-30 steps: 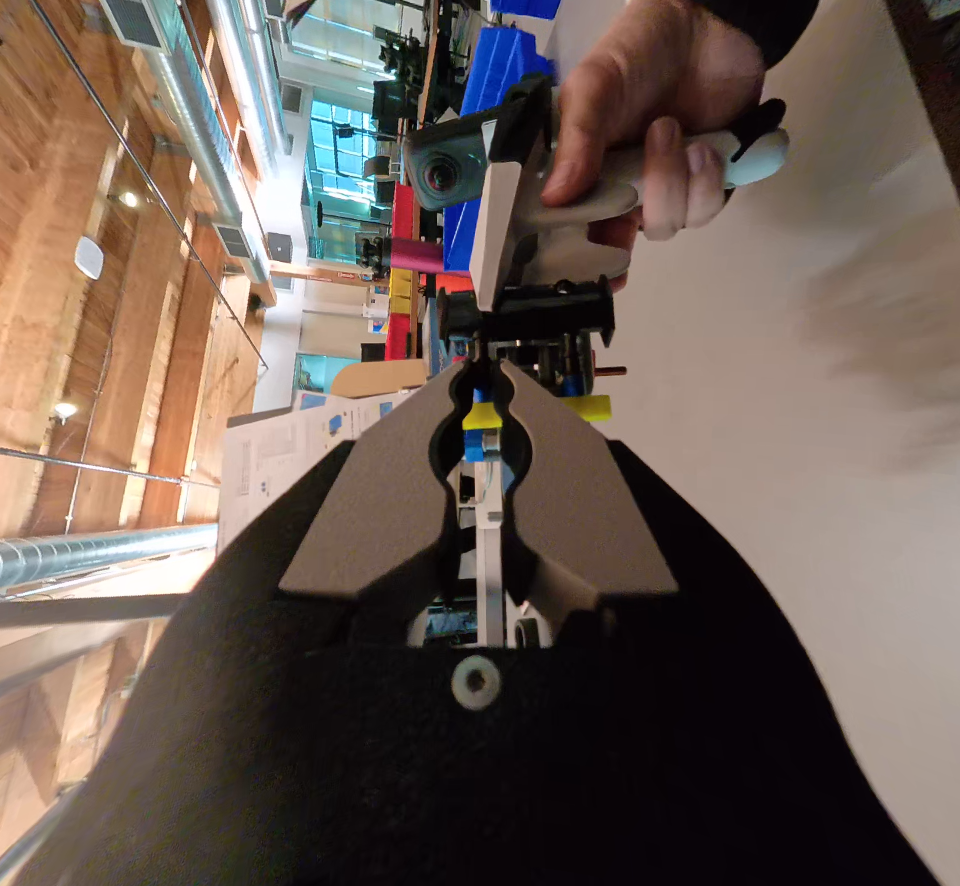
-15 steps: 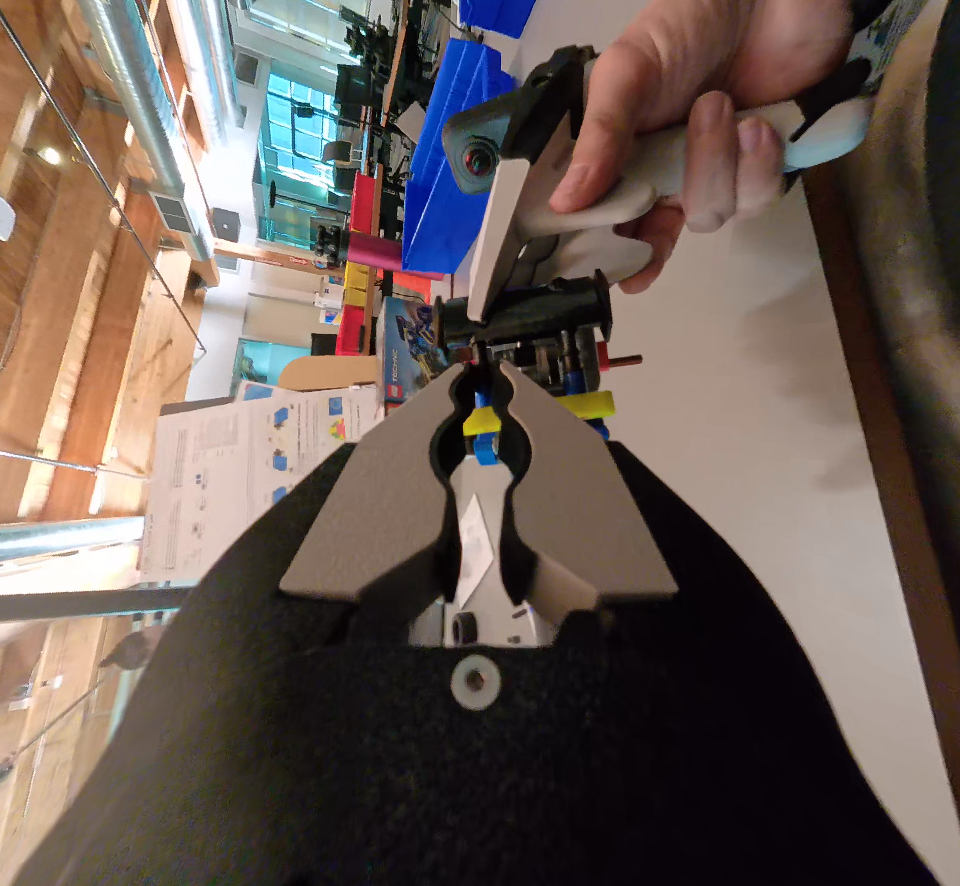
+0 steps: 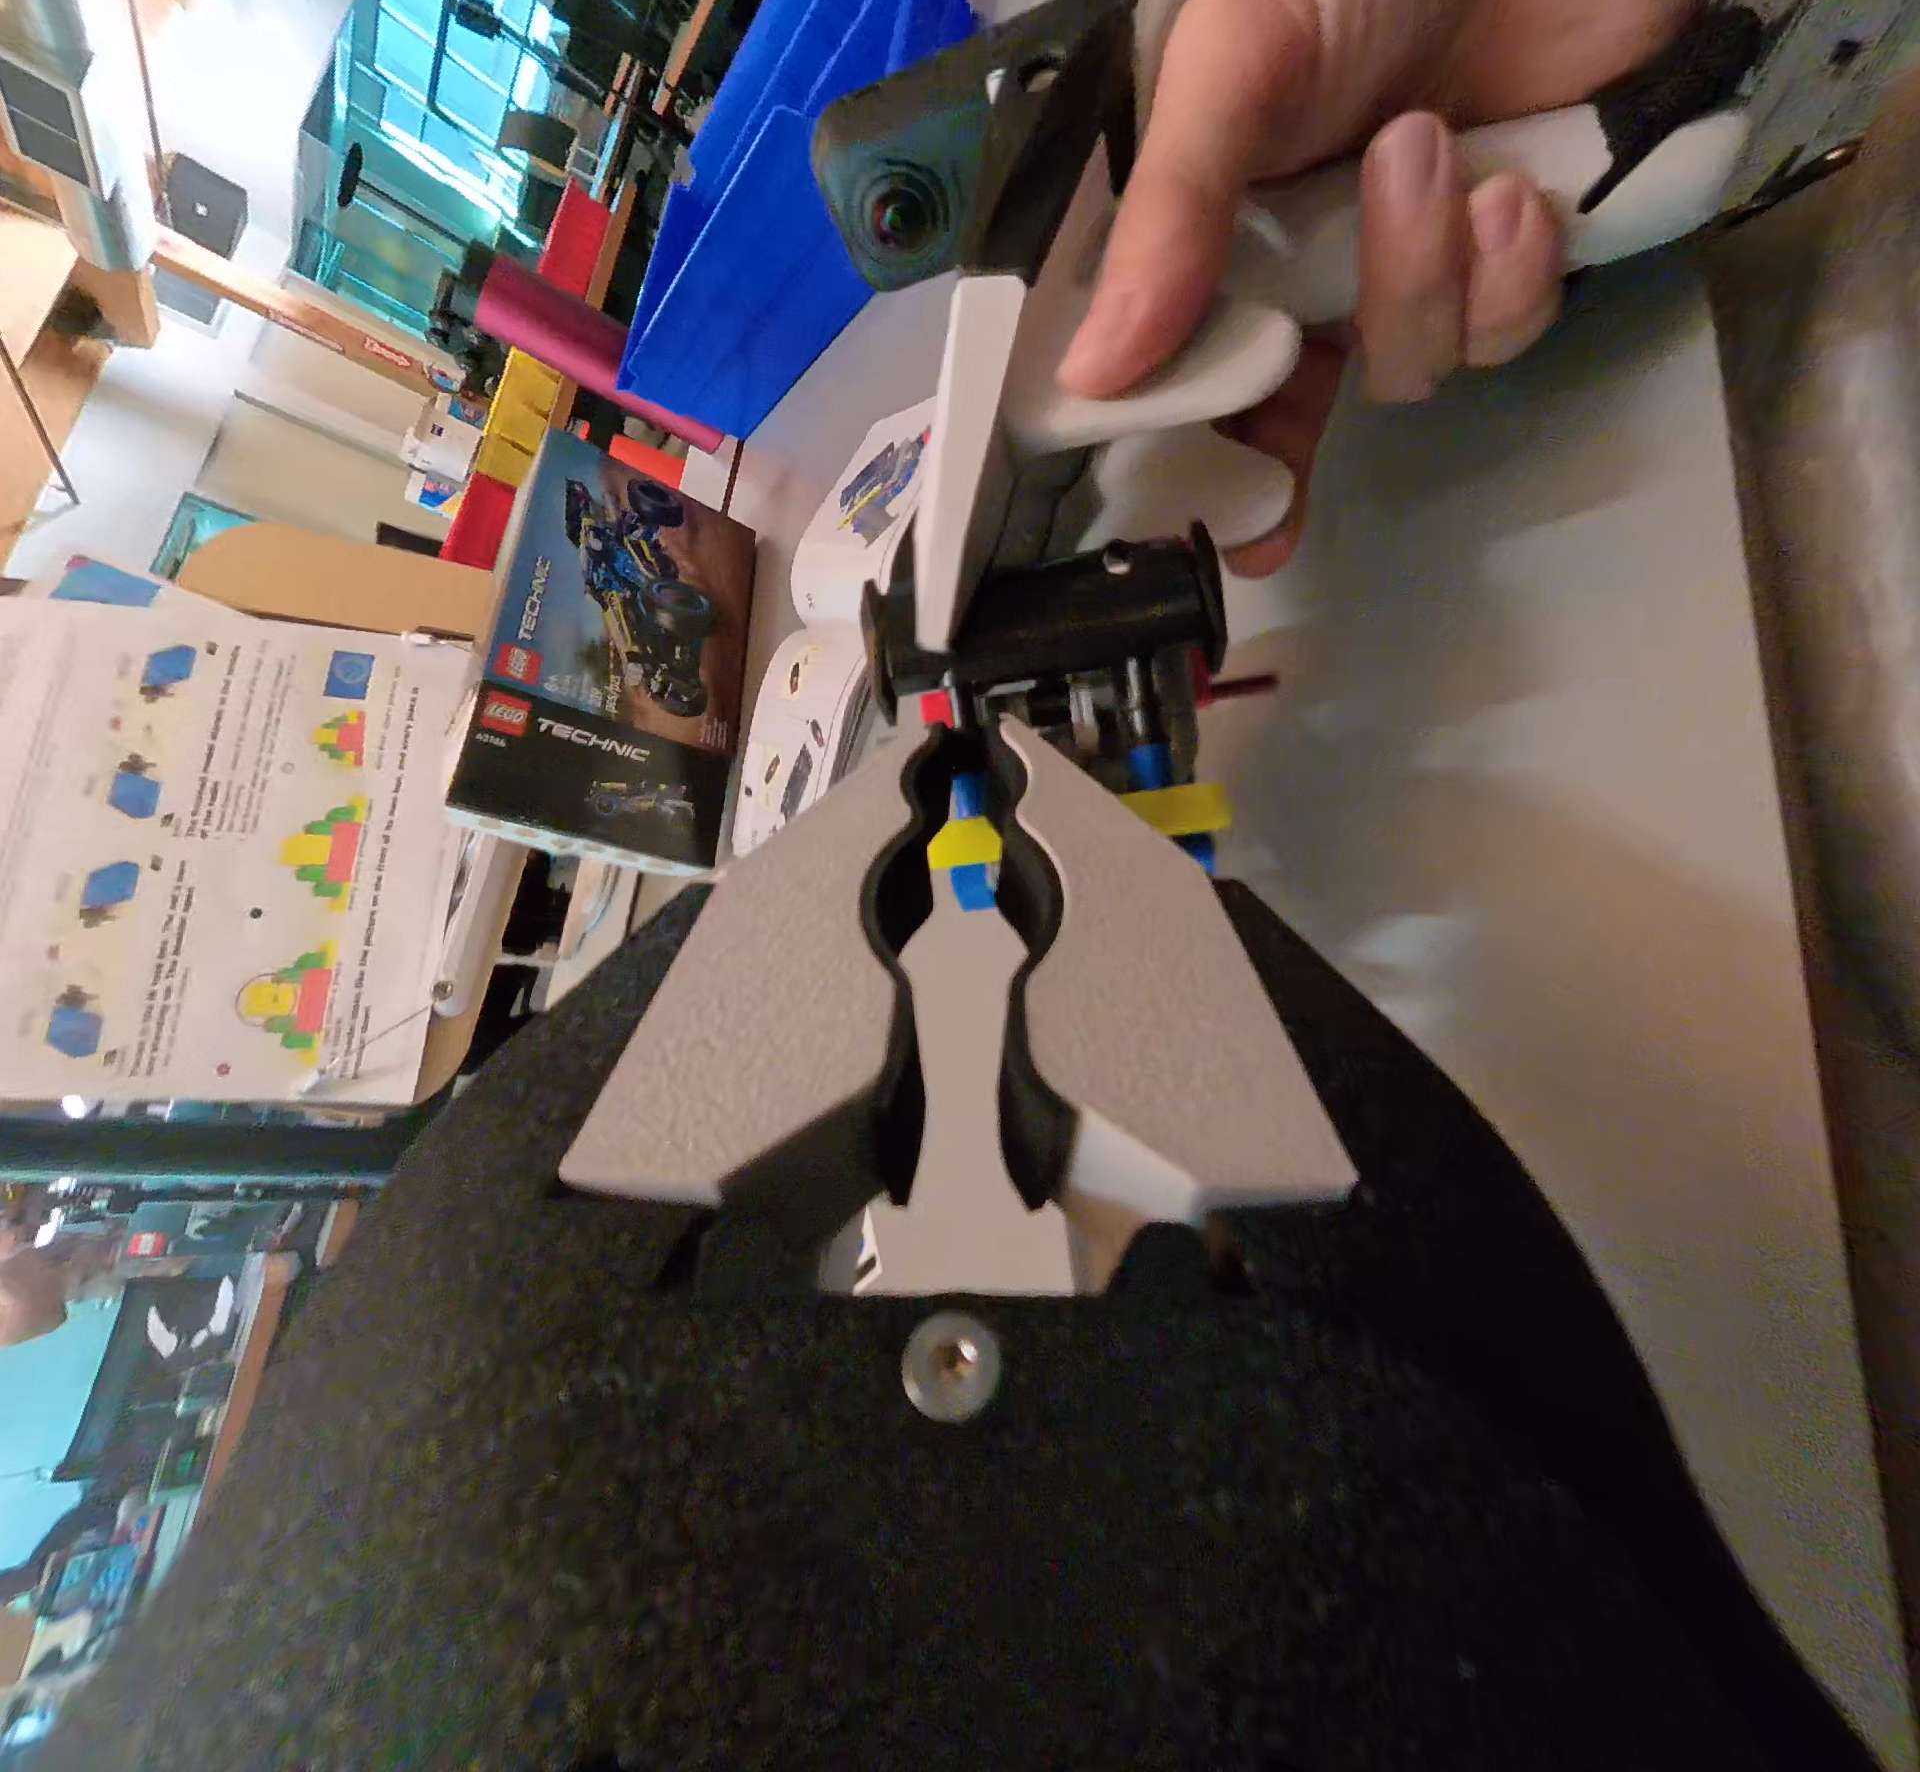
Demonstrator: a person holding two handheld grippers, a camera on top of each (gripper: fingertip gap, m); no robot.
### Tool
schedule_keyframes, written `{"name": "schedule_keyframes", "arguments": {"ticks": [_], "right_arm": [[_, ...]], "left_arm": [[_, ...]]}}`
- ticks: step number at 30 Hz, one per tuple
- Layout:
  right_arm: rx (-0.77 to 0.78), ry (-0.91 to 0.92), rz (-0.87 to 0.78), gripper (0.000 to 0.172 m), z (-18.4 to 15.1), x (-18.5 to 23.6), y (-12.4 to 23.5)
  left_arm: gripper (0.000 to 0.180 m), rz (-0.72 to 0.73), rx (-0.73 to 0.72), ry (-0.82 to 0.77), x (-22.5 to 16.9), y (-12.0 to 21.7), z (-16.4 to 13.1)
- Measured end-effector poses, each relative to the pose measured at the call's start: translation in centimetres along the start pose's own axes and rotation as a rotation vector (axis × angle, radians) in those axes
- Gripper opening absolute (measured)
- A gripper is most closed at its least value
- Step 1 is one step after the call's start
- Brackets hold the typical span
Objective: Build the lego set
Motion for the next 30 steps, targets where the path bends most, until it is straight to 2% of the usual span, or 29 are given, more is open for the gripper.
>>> {"name": "schedule_keyframes", "arguments": {"ticks": [4, 6, 10, 12, 14, 17, 20, 23, 25, 28, 30], "right_arm": [[0.014, 0.103, -0.104, 0.01, 0.7, -0.3, -0.3], [0.026, 0.14, -0.107, 0.01, 1.0, -0.1, 0.0], [0.068, 0.08, -0.073, 0.009, 1.1, -0.4, 0.0], [0.047, 0.031, -0.058, 0.009, 1.3, -0.8, 0.2], [0.013, -0.002, -0.032, 0.009, 1.7, -1.3, 0.8], [0.003, -0.015, -0.009, 0.008, 1.9, -1.4, 1.1], [0.036, -0.02, 0.021, 0.008, 1.9, -1.3, 0.6], [0.02, -0.089, 0.071, 0.007, 2.0, -1.5, 0.3], [0.009, -0.136, 0.089, 0.009, 1.9, -1.9, 0.2], [-0.001, -0.162, 0.112, 0.009, 2.0, -2.0, 0.1], [0.004, -0.164, 0.09, 0.009, 1.9, -2.1, 0.2]], "left_arm": [[0.003, 0.02, 0.054, -0.084, -0.4, -1.4, -0.2], [0.003, 0.049, -0.014, -0.054, -0.5, -1.5, -0.4], [0.006, 0.033, -0.144, -0.009, -0.7, -1.3, -1.5], [0.018, 0.03, -0.215, 0.028, -0.2, -0.5, -2.1], [0.025, -0.017, -0.289, 0.104, 0.4, 0.5, -2.8], [0.032, -0.12, -0.316, 0.247, 1.5, 0.9, -4.4], [0.033, -0.243, -0.329, 0.244, 1.5, 0.5, -5.2], [0.036, -0.287, -0.322, 0.239, 1.3, -0.1, -4.9], [0.036, -0.303, -0.333, 0.251, 1.2, -0.4, -4.4], [0.022, -0.249, -0.347, 0.245, 1.1, -0.5, -4.2], [0.021, -0.255, -0.35, 0.266, 1.0, -0.8, -4.4]]}}
Point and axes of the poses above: each gripper's, where its closed fingertips meet, y back along the fingers, z out of its top, x = y × z across the jaws, the point moved 10 cm from there along y, back along the fingers, and after that the axes turned 13 degrees about -z, right-handed, at the moved point
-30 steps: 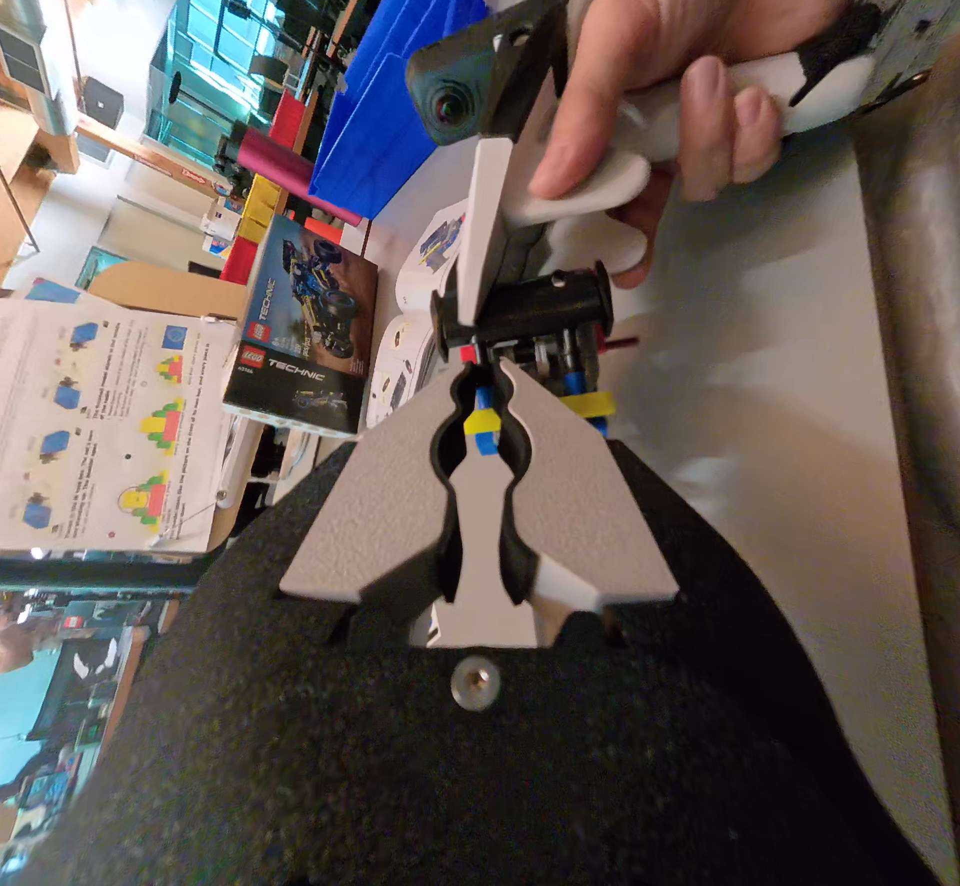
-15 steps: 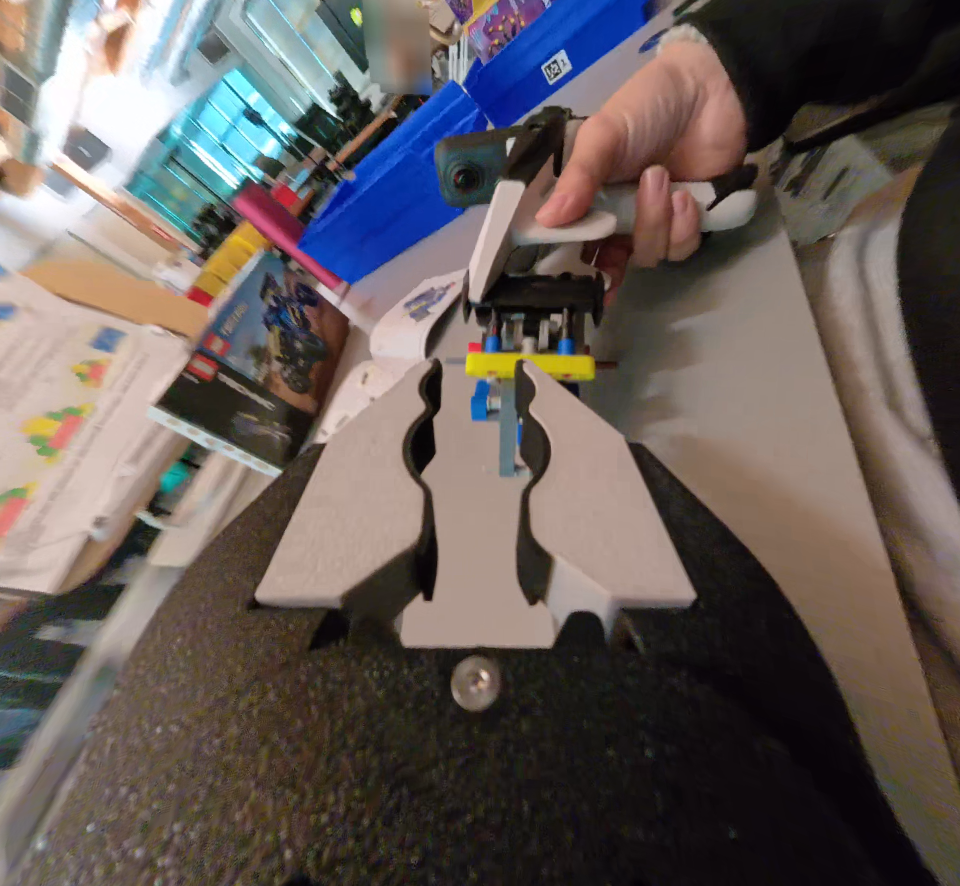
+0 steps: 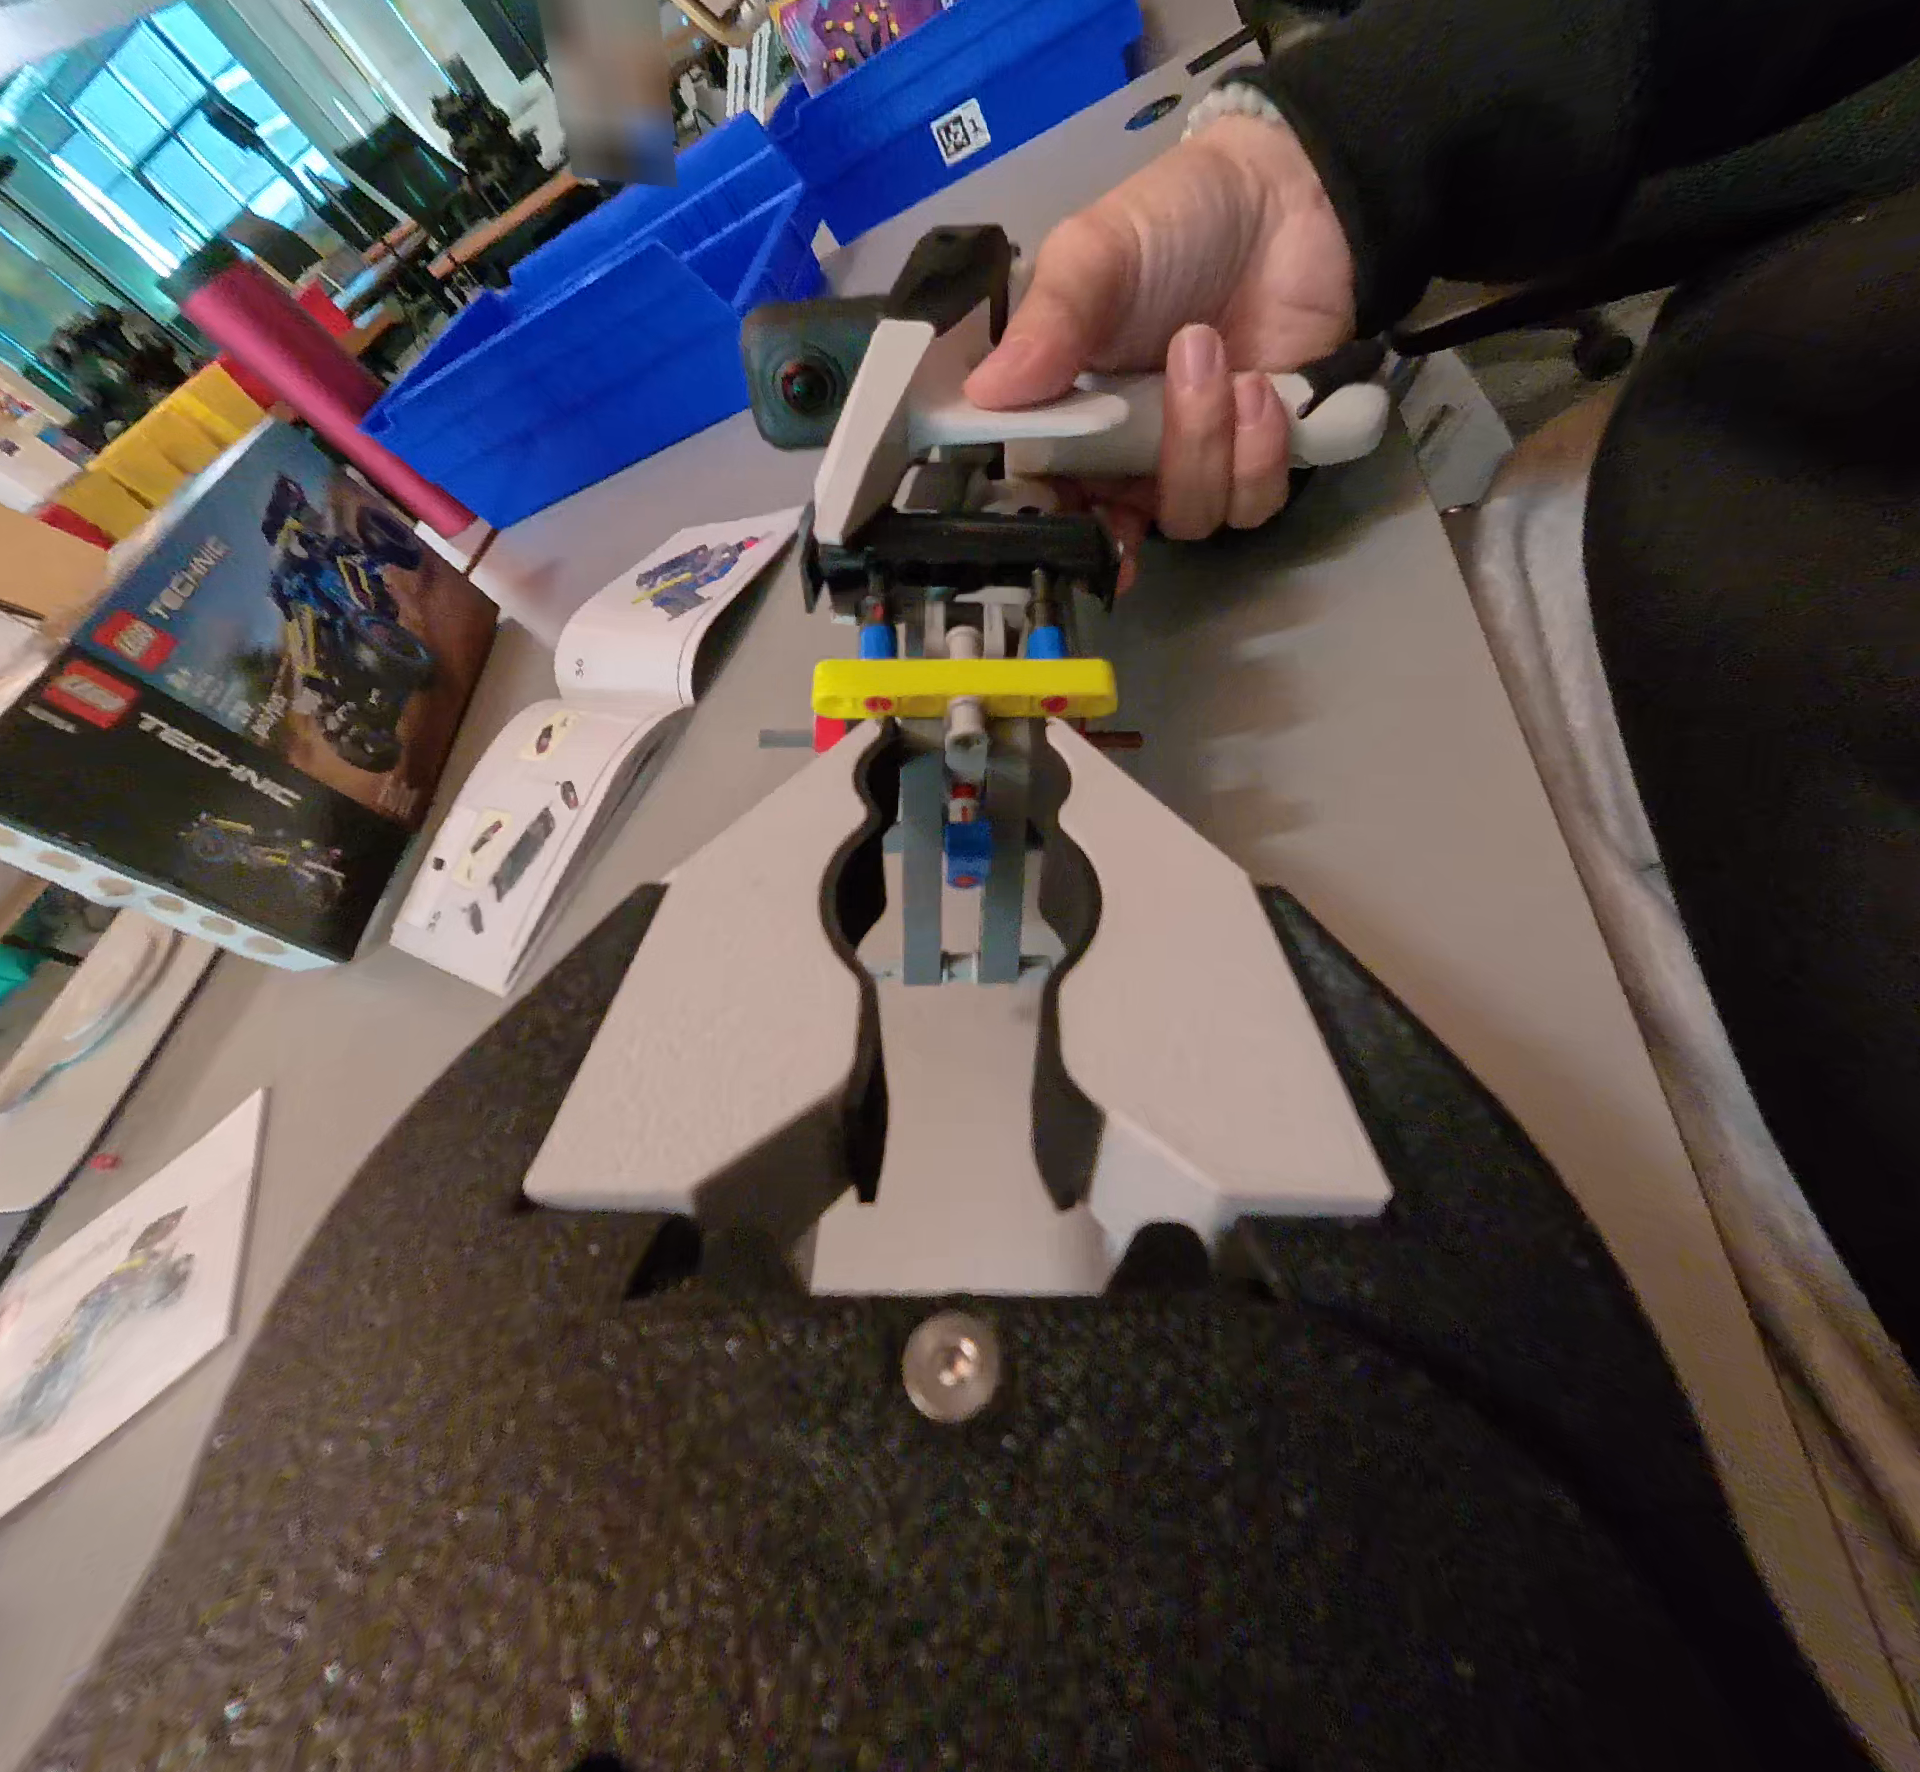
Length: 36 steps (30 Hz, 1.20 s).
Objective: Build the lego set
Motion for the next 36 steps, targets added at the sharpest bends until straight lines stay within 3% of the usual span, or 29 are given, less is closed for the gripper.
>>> {"name": "schedule_keyframes", "arguments": {"ticks": [7, 14, 19, 20, 24, 30, 36], "right_arm": [[-0.034, -0.012, -0.056, 0.009, 0.2, -0.4, 0.2], [0.012, 0.045, -0.071, 0.01, 1.0, -0.3, 0.3], [0.114, 0.262, -0.241, 0.057, 2.0, 0.1, 1.3], [0.106, 0.302, -0.27, 0.059, 2.4, 0.3, 1.9], [-0.012, 0.494, -0.329, 0.054, 3.8, 2.5, 5.3], [0.034, 0.863, -0.71, 0.05, 4.6, 3.5, 9.8], [0.051, 0.931, -0.841, 0.037, 7.3, 2.5, 11.9]], "left_arm": [[0.021, 0.043, 0.055, -0.006, 0.0, -0.7, -0.4], [0.021, 0.036, -0.007, 0.042, 0.4, -0.7, -0.5], [0.021, -0.001, -0.013, 0.088, 0.6, -0.1, -0.8], [0.021, 0.011, -0.01, 0.103, 0.7, 0.0, -1.0], [0.021, 0.032, -0.006, 0.222, 1.8, -0.1, -1.3], [0.021, 0.078, 0.028, 0.438, 4.5, -1.7, -0.9], [0.021, 0.099, 0.034, 0.55, 7.2, -4.3, -0.3]]}}
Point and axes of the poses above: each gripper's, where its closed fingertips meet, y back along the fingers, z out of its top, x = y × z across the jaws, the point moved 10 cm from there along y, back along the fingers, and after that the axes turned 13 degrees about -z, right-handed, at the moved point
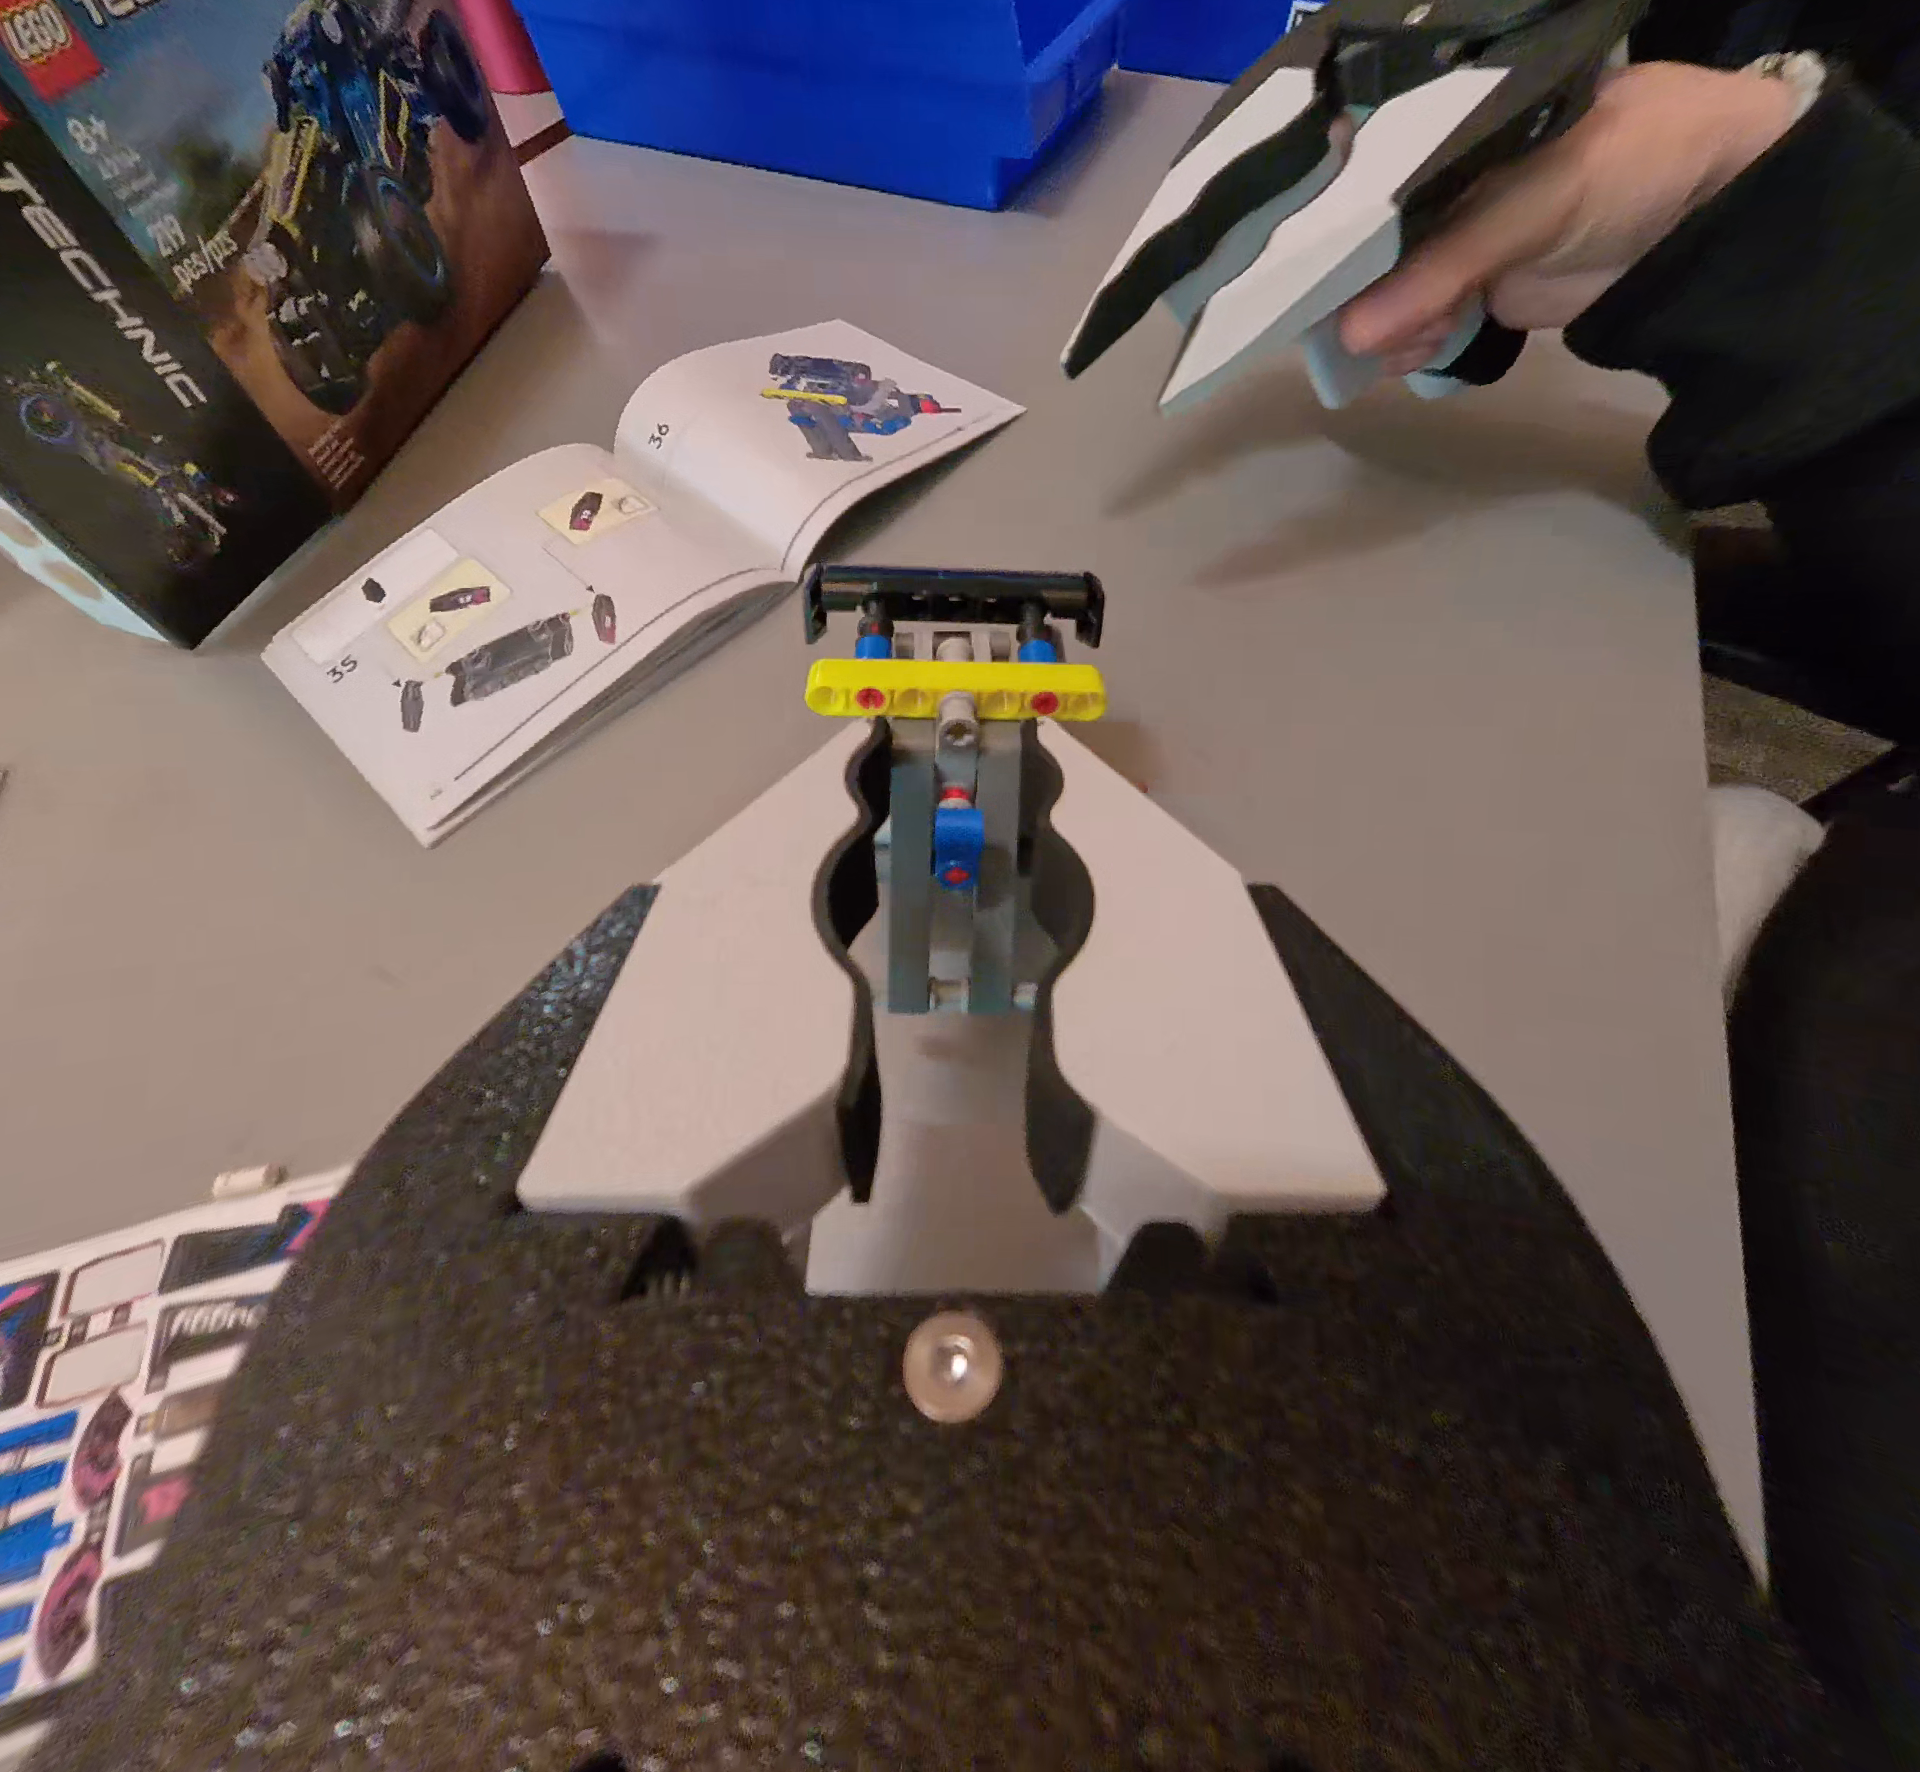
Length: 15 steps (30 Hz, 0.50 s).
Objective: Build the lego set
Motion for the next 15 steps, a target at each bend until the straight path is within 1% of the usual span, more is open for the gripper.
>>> {"name": "schedule_keyframes", "arguments": {"ticks": [3, 5, 8, 11, 13, 15], "right_arm": [[0.028, -0.026, -0.007, 0.034, 0.1, -2.2, 0.1], [0.005, -0.029, -0.088, 0.029, 0.5, -3.6, 0.6], [0.002, 0.028, -0.192, 0.029, 0.0, -4.9, 1.6], [-0.013, 0.034, -0.228, 0.028, -0.8, -5.7, 2.2], [-0.053, 0.003, -0.197, 0.027, -1.0, -6.0, 2.4], [-0.092, -0.013, -0.173, 0.027, -1.1, -6.2, 2.6]], "left_arm": [[0.027, 0.005, 0.002, -0.023, 0.5, -0.8, 0.7], [0.034, 0.009, 0.016, -0.021, 0.6, -1.1, 0.8], [0.038, 0.011, 0.053, -0.007, 0.6, -1.4, 0.5], [0.032, -0.016, 0.086, -0.041, 0.2, -1.6, 0.1], [0.023, 0.005, 0.098, -0.072, -0.1, -1.7, 0.0], [0.023, 0.011, 0.095, -0.074, -0.3, -2.0, 0.1]]}}
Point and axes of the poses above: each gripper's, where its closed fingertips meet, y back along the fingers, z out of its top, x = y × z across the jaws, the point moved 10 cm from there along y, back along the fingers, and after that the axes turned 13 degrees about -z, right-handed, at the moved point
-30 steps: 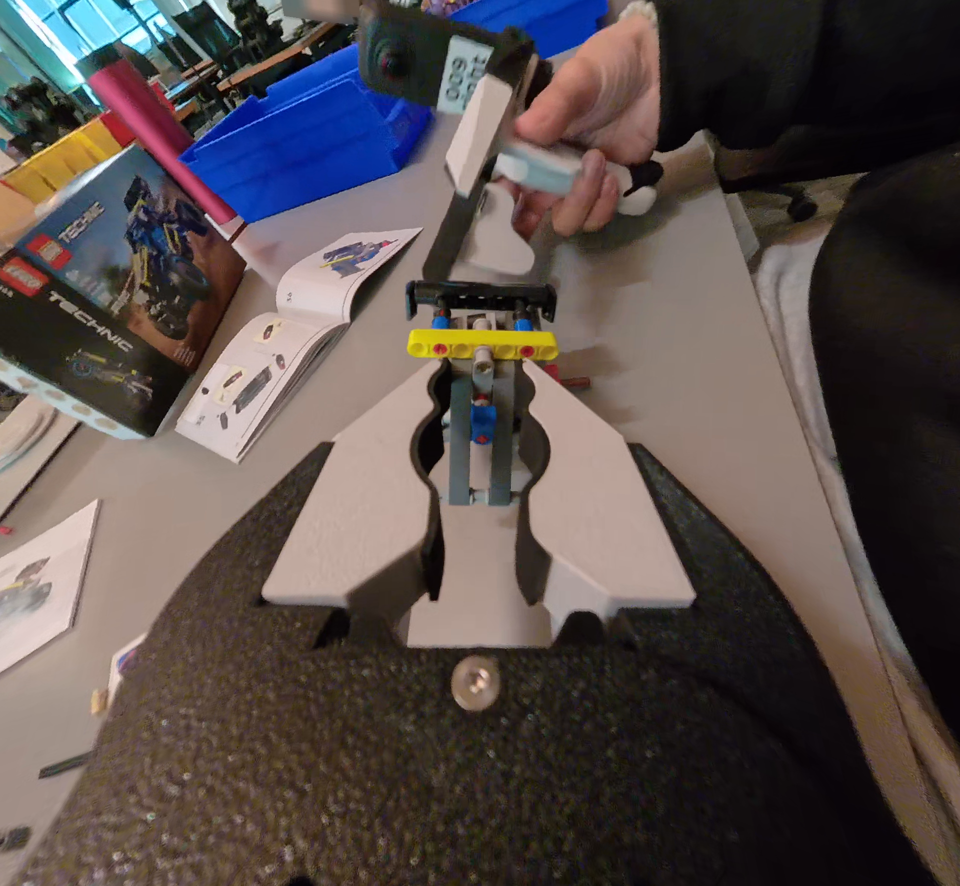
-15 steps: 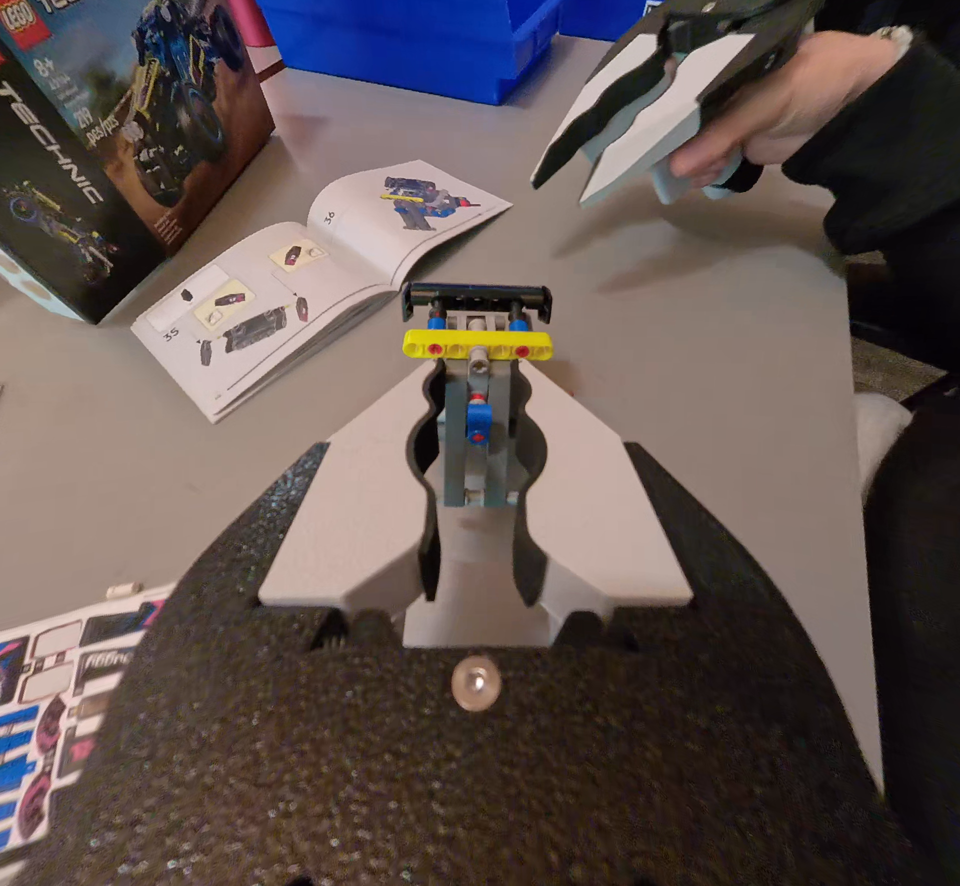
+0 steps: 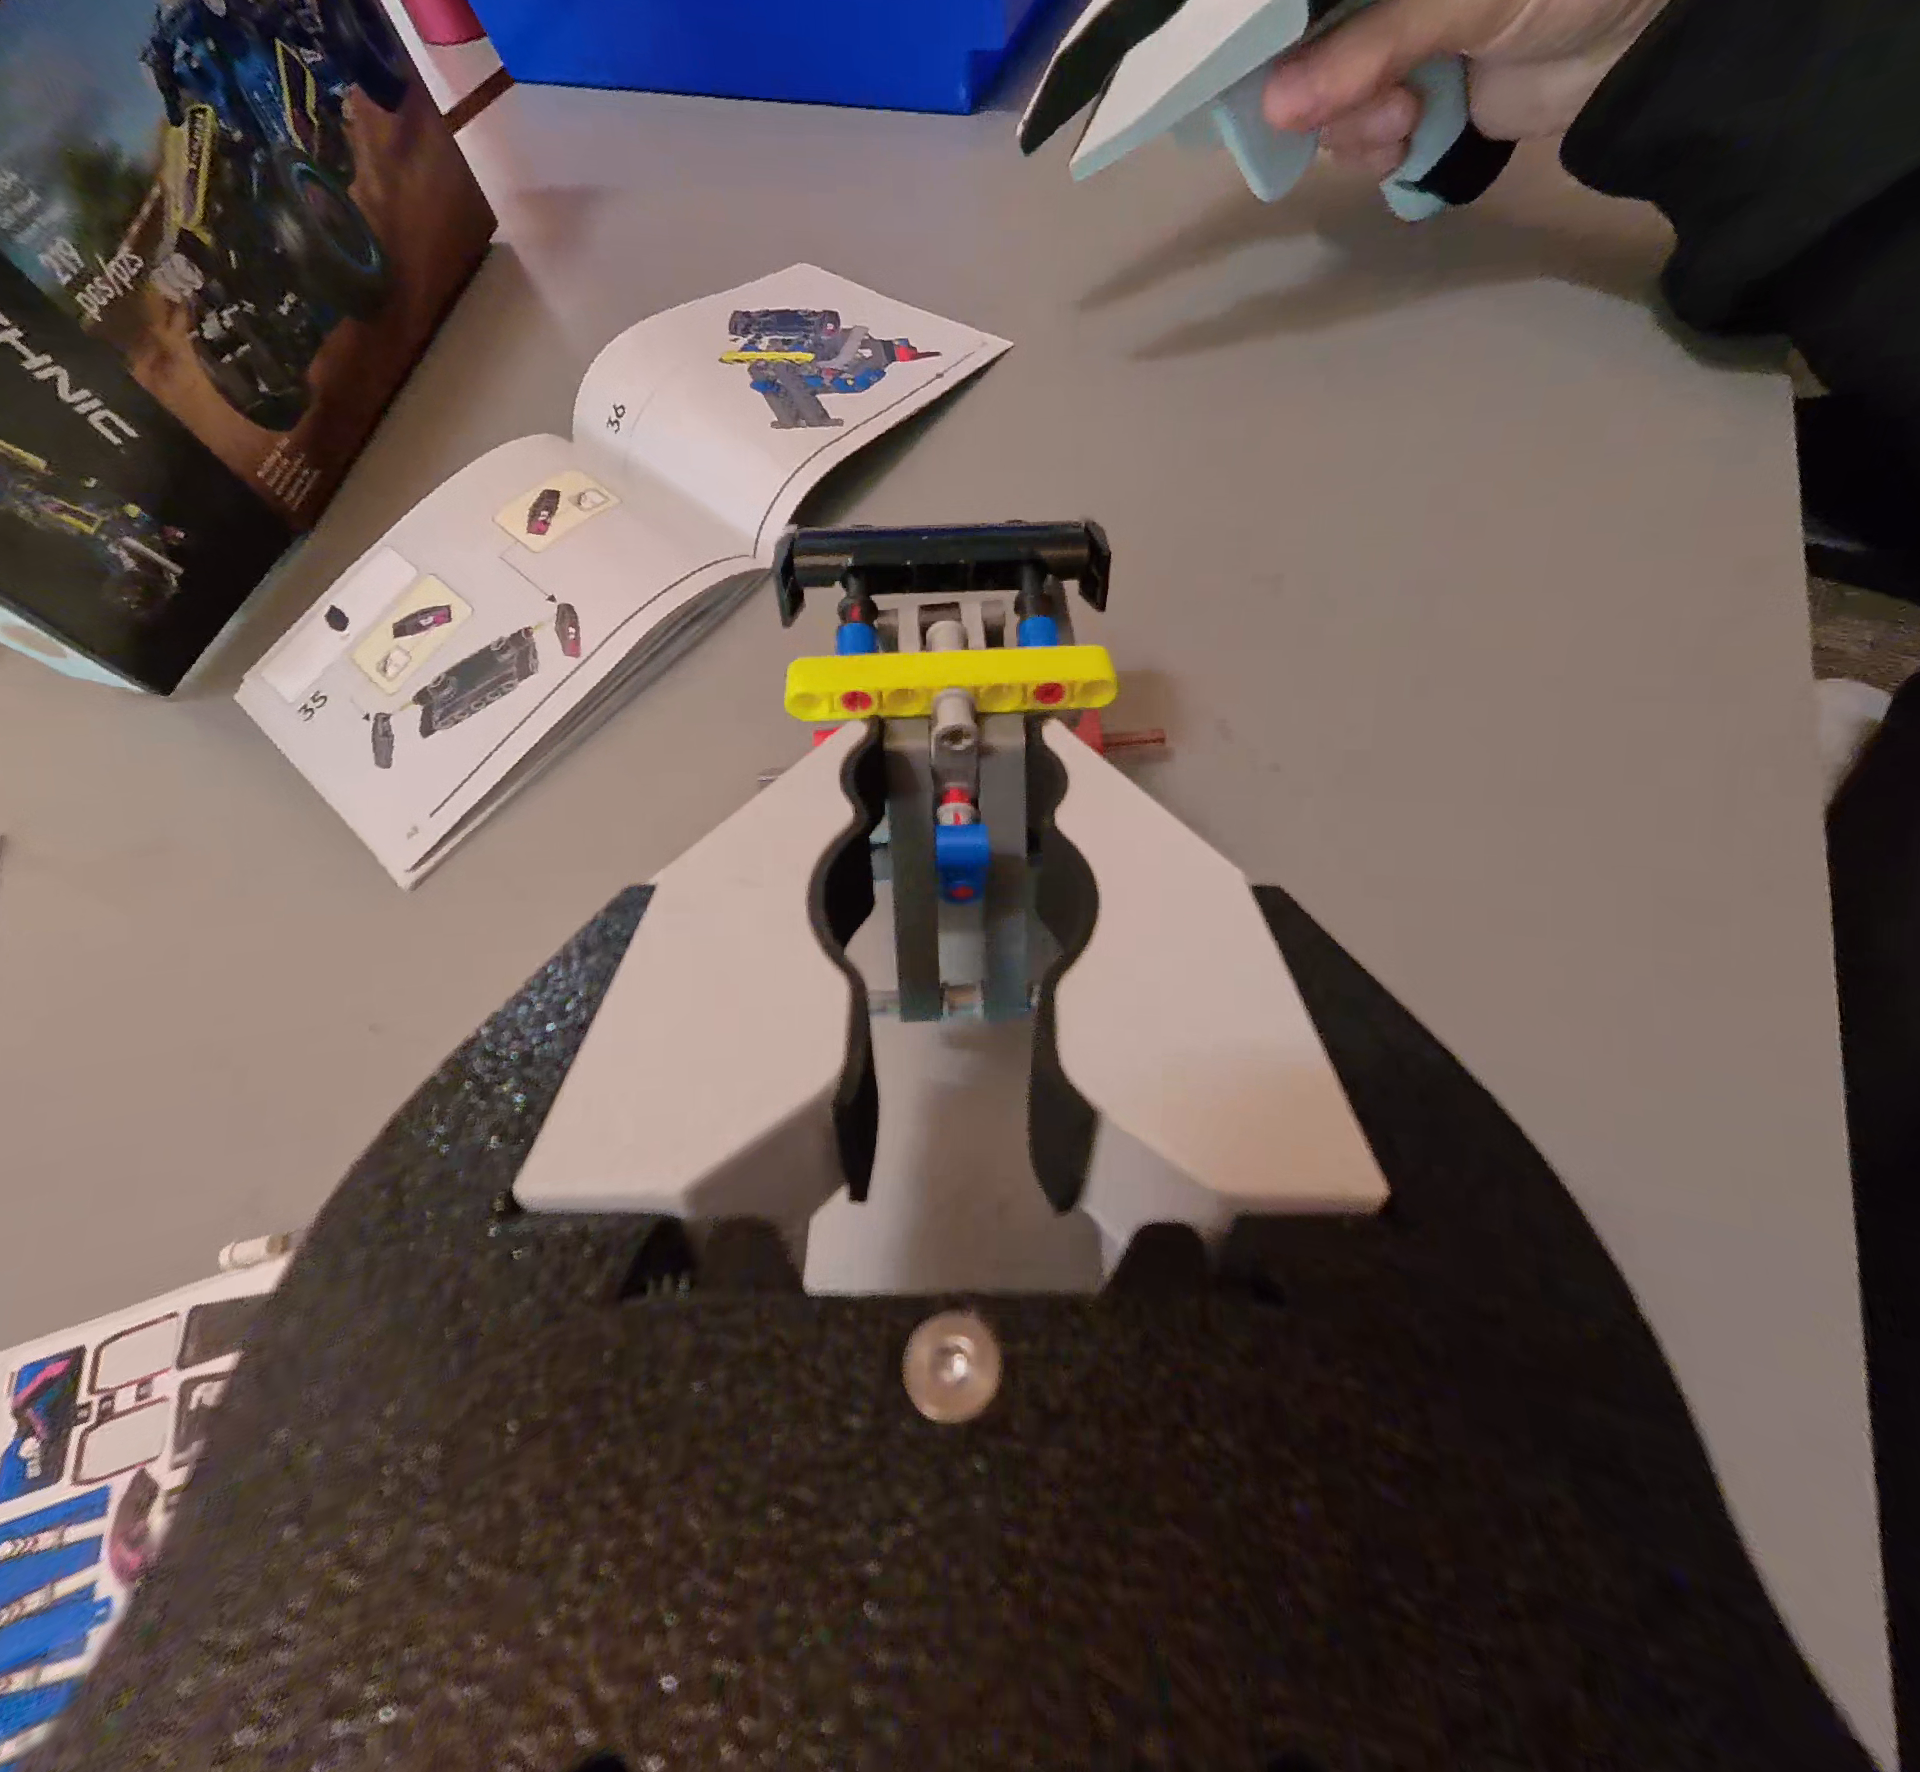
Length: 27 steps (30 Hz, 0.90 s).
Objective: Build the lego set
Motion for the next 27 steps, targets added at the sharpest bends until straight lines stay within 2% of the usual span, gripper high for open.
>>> {"name": "schedule_keyframes", "arguments": {"ticks": [6, 13, 18, 21, 27], "right_arm": [[-0.037, -0.005, -0.026, 0.026, -0.4, -0.7, 0.3], [-0.08, -0.039, -0.052, 0.023, -0.4, -1.4, 0.9], [-0.105, -0.048, -0.068, 0.023, -0.4, -1.5, 1.1], [-0.102, -0.047, -0.076, 0.023, -0.4, -1.5, 1.0], [-0.084, -0.027, -0.111, 0.022, -0.3, -1.4, 0.6]], "left_arm": [[0.023, 0.008, -0.015, 0.041, -0.3, -1.3, 0.8], [0.024, -0.017, 0.007, -0.001, -1.1, -3.3, 1.9], [0.034, -0.004, -0.003, -0.042, -1.1, -4.1, 2.2], [0.024, 0.0, -0.024, -0.068, -1.0, -4.2, 2.2], [0.023, -0.012, -0.074, -0.051, -0.3, -4.7, 2.2]]}}
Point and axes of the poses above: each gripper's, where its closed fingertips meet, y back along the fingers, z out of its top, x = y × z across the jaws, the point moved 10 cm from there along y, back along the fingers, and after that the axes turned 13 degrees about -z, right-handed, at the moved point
